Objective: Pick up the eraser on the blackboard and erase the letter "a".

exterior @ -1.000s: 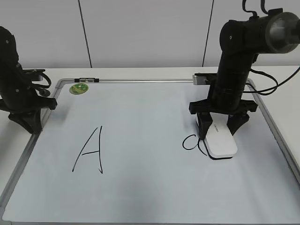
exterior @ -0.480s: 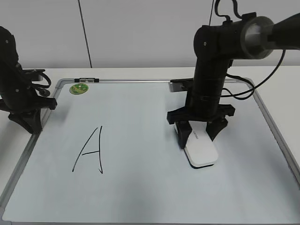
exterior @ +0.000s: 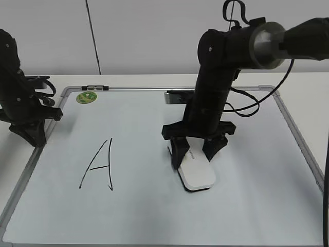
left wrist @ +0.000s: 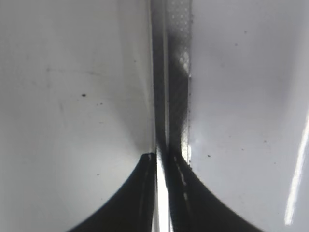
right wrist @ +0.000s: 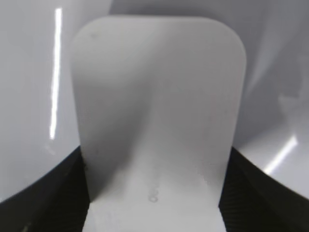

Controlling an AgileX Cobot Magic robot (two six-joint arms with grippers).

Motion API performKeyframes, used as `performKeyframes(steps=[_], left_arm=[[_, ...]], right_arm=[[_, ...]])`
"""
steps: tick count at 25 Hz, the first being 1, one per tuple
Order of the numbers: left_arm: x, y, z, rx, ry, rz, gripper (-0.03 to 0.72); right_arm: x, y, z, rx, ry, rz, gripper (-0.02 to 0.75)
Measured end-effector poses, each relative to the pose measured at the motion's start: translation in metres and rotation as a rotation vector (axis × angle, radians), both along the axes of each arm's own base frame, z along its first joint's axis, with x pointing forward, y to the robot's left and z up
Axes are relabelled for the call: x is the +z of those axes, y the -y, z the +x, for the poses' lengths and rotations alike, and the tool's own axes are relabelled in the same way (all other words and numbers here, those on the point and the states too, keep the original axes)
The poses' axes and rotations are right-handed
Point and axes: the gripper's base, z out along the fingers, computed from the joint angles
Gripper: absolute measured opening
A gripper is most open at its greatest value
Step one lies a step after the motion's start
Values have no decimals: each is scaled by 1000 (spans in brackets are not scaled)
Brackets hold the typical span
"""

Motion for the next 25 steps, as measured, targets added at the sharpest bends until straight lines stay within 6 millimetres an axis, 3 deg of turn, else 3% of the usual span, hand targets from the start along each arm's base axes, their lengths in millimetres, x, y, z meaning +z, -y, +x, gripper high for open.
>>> performKeyframes(steps=[6, 11, 17, 25], left_arm=[[0, 0, 0, -3, 0, -2, 66], [0, 0, 0, -2, 0, -4, 66], [0, 0, 0, -2, 0, -4, 66], [0, 0, 0, -4, 0, -4, 66]], right_arm=[[10, -20, 5, 19, 7, 145, 528], [25, -18, 14, 47, 92, 111, 528], [53, 24, 35, -32, 241, -67, 528], [56, 130, 66, -281, 241, -109, 528]])
